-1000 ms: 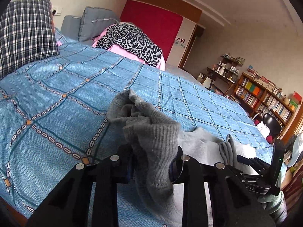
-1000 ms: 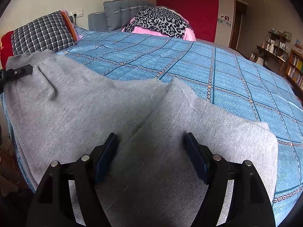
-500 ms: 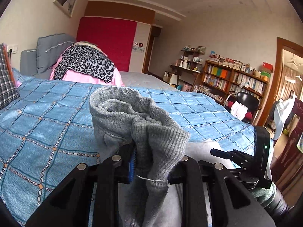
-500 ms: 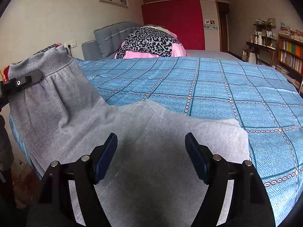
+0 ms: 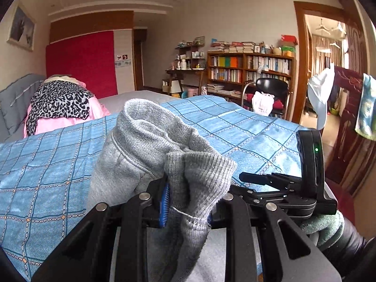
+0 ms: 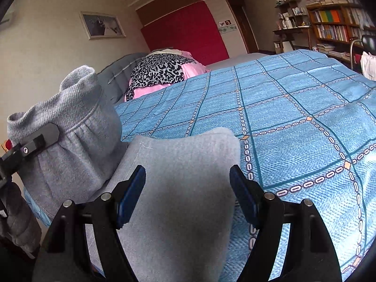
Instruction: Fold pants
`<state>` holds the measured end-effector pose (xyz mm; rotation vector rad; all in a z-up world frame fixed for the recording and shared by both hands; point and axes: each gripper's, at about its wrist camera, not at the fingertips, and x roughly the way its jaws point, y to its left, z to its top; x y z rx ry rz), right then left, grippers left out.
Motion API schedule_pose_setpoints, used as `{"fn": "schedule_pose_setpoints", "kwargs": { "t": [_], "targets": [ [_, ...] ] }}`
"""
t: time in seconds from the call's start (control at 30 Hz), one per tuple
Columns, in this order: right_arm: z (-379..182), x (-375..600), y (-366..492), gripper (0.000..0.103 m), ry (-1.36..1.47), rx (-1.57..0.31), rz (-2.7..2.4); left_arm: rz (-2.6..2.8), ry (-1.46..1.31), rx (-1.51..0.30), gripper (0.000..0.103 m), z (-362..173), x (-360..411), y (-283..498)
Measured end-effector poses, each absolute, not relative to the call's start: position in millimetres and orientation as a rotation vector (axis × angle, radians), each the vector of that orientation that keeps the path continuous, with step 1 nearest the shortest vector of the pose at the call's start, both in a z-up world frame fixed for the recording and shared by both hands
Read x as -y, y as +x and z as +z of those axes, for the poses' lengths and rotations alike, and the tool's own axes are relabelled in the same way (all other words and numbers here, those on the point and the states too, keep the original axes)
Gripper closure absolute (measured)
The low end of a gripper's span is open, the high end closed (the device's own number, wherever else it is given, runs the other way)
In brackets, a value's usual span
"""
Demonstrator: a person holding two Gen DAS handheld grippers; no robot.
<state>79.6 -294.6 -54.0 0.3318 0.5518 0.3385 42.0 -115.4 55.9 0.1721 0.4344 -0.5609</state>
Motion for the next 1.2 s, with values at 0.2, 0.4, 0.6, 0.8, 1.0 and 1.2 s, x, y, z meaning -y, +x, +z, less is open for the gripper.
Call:
{"fn": "schedule_pose_setpoints", "kwargs": {
  "t": [0.2,0.4,0.6,0.8,1.0,1.2],
  "targets": [
    [-66,325,67,0.028,0.430,-0.551,0.320,-0.588,0.284,-0.453,0.080,31,165,36],
    [-69,339,59,0.028,0.465,-0.540,0.302,-0.580,0.393,-0.479,0.080,-2,197,39],
    [-74,342,61,0.028,0.503,-0.552,0.320,-0.579,0.467,-0.527,0.079,-41,218,43],
    [-74,339,62,0.028,0.574,-0.558,0.400,-0.585,0.519,-0.501,0.067,-65,222,34],
    [-73,340,65,0.028,0.641,-0.564,0.461,-0.669,0.501,-0.490,0.052,-70,210,16],
    [-79,340,58,0.028,0.682,-0.596,0.470,-0.736,0.410,-0.508,0.050,-60,176,12]
  ]
}}
